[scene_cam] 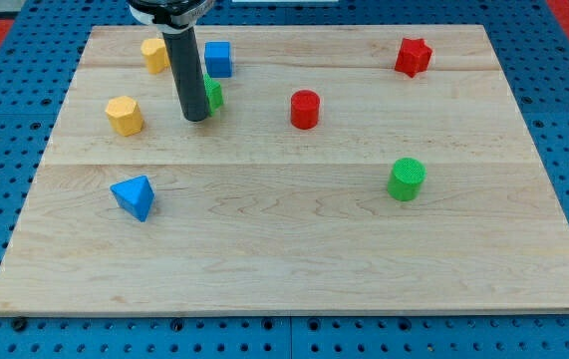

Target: Move the blue triangle to the vertical bottom of the green star

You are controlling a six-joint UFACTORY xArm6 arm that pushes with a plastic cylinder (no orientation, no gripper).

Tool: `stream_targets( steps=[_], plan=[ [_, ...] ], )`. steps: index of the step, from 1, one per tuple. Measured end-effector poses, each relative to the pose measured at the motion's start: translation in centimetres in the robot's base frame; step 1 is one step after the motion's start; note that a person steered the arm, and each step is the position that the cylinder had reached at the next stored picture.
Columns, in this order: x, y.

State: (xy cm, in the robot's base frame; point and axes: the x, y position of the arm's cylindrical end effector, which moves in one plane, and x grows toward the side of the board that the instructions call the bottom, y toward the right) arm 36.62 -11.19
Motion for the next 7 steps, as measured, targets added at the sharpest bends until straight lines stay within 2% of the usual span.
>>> stream_targets(
  steps=[2,3,5,6,7],
  plan=[
    [4.2,0.0],
    [4.8,-0.2],
    [4.8,-7.5],
    [4.8,-7.7],
    [6.6,-7.9]
  ],
)
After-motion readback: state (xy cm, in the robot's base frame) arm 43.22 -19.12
